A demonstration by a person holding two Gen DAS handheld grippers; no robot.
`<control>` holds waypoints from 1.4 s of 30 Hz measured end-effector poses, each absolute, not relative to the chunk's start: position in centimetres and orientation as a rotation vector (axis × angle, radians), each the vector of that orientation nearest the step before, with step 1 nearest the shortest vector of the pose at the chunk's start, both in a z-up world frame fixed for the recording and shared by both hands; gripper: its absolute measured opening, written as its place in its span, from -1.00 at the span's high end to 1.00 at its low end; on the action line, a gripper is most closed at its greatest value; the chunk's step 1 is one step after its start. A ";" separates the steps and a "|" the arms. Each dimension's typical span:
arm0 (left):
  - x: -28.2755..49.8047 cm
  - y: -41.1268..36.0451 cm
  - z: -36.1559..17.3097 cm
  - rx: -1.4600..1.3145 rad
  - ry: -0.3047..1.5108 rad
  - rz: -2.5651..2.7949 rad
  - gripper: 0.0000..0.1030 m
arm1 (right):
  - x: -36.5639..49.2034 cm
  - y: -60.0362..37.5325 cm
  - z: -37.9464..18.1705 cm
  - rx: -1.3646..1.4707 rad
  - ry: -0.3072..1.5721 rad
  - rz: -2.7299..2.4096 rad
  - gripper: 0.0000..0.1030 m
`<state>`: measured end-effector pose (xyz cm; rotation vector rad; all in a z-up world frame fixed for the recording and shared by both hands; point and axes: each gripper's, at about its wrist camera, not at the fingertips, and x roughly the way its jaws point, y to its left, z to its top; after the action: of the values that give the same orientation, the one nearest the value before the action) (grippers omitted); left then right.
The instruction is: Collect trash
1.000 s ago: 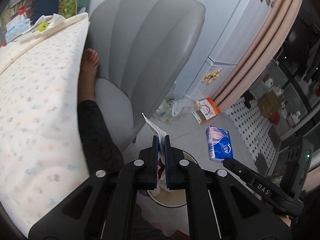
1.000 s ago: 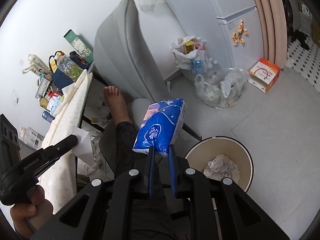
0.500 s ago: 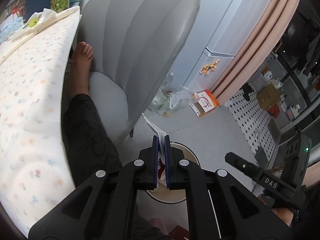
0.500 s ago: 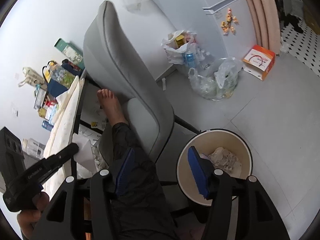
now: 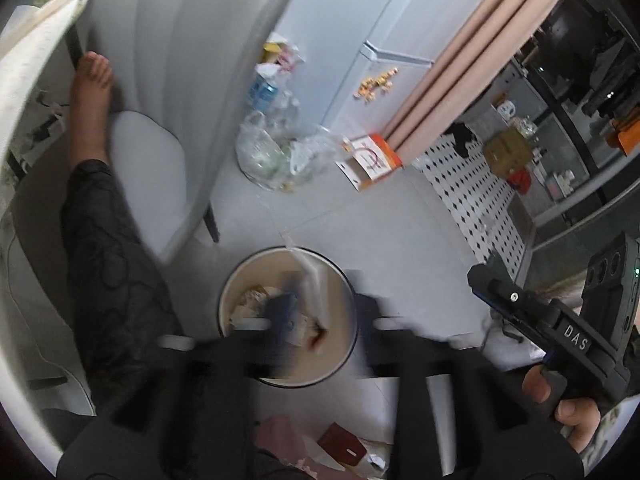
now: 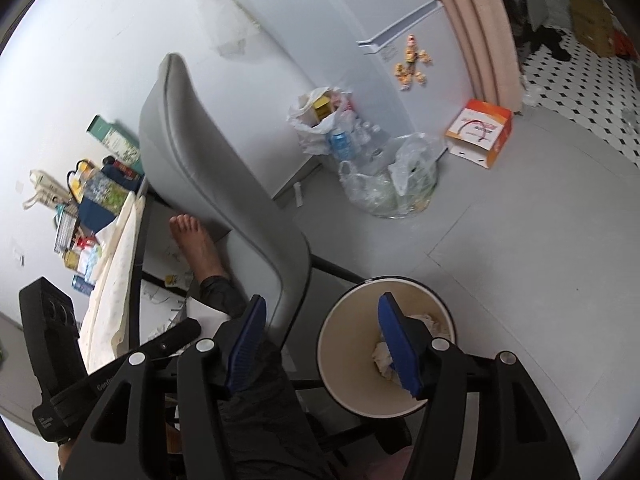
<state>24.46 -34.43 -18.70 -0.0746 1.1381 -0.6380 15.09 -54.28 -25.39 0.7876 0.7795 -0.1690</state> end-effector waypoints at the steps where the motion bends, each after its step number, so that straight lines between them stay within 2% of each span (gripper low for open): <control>1: 24.3 -34.4 -18.6 -0.093 1.123 -0.644 -0.46 | 14.9 -54.6 -25.4 0.801 0.777 -0.168 -0.14; 6: 24.1 -33.7 -18.3 -0.102 1.120 -0.635 -0.50 | 14.7 -54.9 -24.5 0.816 0.749 -0.162 -0.14; 10: 24.1 -32.2 -16.9 -0.127 1.094 -0.608 -0.70 | 15.1 -53.8 -23.3 0.794 0.740 -0.139 -0.16; 13: 23.8 -31.0 -15.5 -0.136 1.053 -0.595 -0.77 | 15.3 -52.9 -22.5 0.769 0.737 -0.126 -0.33; 17: 23.4 -29.1 -13.6 -0.157 1.014 -0.577 -0.81 | 15.3 -51.5 -20.7 0.742 0.722 -0.124 -0.66; 21: 23.3 -26.6 -11.3 -0.180 0.973 -0.552 -0.85 | 15.3 -50.3 -18.5 0.715 0.707 -0.154 -0.82; 42: 17.8 -12.5 0.0 -0.238 0.745 -0.380 -0.89 | 13.1 -36.7 -4.9 0.425 0.655 -0.158 -0.85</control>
<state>17.82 -12.47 -0.02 -0.2382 0.7454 -0.3799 13.14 -36.66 -4.90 0.4246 0.6553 -0.1577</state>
